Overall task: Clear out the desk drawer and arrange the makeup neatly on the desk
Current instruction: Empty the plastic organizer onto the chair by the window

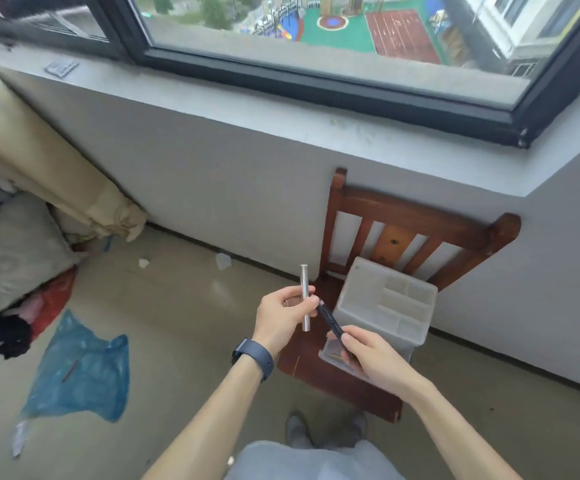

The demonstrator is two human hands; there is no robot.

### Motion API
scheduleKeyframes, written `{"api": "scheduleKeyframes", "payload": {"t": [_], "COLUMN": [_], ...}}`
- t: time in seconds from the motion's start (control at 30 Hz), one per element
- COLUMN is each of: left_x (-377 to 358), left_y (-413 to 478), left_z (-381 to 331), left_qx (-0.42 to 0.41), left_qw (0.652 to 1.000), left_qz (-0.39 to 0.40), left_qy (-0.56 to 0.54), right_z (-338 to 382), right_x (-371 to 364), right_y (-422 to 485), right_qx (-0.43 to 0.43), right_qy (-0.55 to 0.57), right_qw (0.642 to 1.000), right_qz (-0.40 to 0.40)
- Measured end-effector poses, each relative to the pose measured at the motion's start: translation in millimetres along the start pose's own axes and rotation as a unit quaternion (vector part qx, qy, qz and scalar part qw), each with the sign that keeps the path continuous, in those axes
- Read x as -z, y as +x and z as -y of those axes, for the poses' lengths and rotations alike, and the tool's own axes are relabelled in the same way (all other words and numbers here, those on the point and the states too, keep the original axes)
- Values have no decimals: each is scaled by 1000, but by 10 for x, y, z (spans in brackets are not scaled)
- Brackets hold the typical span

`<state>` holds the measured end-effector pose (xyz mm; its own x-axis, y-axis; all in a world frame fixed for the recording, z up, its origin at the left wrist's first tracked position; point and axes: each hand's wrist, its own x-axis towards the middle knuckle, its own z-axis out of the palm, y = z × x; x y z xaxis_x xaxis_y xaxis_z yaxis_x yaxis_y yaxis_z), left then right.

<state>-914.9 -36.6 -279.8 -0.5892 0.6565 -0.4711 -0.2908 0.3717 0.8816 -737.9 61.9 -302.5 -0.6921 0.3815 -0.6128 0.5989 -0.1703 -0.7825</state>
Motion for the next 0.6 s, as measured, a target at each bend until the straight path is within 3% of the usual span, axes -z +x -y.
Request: {"api": "scheduleKeyframes", "payload": {"t": [0.17, 0.33, 0.5, 0.6], "left_x": [310, 550, 783, 929], "left_y": [-289, -654, -1251, -1793], "left_z": [-192, -242, -118, 55], "left_qx": [-28, -42, -53, -54], "left_qw": [998, 989, 959, 933], "left_qz": [-46, -137, -269, -344], "left_qy": [11, -27, -65, -93], "right_z": [330, 622, 867, 956], "right_x": [-237, -412, -748, -1124], "right_y": [-9, 18, -71, -259], "right_qx": [53, 82, 129, 175], "right_qy": [-30, -64, -140, -226], "right_qw": [998, 989, 954, 911], "right_qz": [23, 106, 231, 297]}}
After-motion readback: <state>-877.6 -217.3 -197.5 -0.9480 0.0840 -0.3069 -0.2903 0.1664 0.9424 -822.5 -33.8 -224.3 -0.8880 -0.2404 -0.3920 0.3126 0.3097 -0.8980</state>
